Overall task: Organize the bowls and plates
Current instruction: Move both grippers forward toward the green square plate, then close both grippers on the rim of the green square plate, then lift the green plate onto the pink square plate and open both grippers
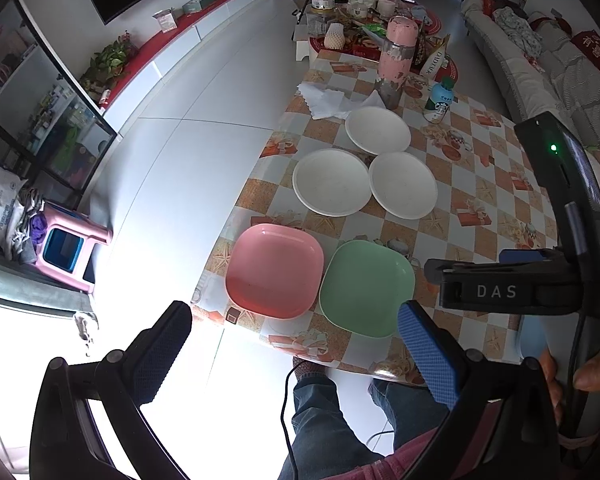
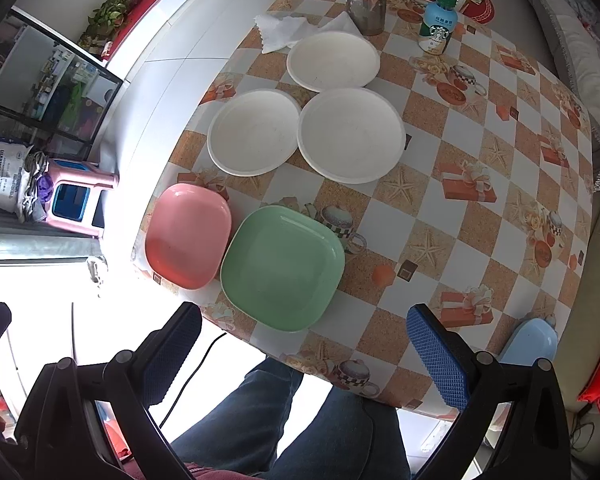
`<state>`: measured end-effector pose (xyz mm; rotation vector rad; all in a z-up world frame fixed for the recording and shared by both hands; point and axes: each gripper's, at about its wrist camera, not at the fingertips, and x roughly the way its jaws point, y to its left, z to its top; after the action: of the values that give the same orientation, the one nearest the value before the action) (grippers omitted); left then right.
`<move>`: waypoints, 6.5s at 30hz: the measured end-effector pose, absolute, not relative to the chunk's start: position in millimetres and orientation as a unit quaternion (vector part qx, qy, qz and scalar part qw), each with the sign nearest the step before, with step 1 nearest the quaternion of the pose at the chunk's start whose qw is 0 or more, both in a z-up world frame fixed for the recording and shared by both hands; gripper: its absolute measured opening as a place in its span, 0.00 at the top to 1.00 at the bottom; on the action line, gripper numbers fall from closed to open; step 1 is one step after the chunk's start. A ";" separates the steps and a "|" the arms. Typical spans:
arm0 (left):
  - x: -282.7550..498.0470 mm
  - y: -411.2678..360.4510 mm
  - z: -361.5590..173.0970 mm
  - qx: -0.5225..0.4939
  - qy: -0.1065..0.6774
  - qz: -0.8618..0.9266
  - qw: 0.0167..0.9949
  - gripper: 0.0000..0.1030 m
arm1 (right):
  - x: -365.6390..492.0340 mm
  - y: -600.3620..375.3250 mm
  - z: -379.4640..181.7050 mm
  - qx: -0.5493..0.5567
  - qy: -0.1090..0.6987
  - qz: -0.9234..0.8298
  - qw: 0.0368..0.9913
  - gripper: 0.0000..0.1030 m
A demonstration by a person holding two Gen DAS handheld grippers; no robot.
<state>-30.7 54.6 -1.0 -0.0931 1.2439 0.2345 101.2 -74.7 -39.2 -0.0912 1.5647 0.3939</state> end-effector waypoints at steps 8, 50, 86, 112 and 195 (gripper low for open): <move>-23.6 55.0 -7.2 -0.031 0.593 0.102 0.798 0.00 | 101.4 -72.2 -47.3 -0.032 0.708 0.173 0.684 0.00; 46.5 47.0 -177.4 0.098 0.682 0.028 0.725 0.00 | 77.2 -141.0 -160.7 0.046 0.761 -0.006 0.647 0.00; 72.7 -38.4 -262.8 0.103 0.708 -0.003 0.699 0.00 | 35.3 -243.4 -234.1 0.052 0.767 -0.041 0.639 0.00; 84.0 -82.7 -276.6 0.054 0.720 -0.064 0.689 0.72 | 69.7 -190.6 -251.9 0.027 0.764 0.032 0.644 0.59; 63.2 170.8 -226.0 0.081 0.671 0.090 0.732 0.20 | 107.8 51.5 -243.1 0.038 0.777 0.195 0.597 0.63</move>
<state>63.2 170.8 -226.0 0.1793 1.4762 0.1979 107.8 51.5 -243.1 0.0887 1.8036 0.4531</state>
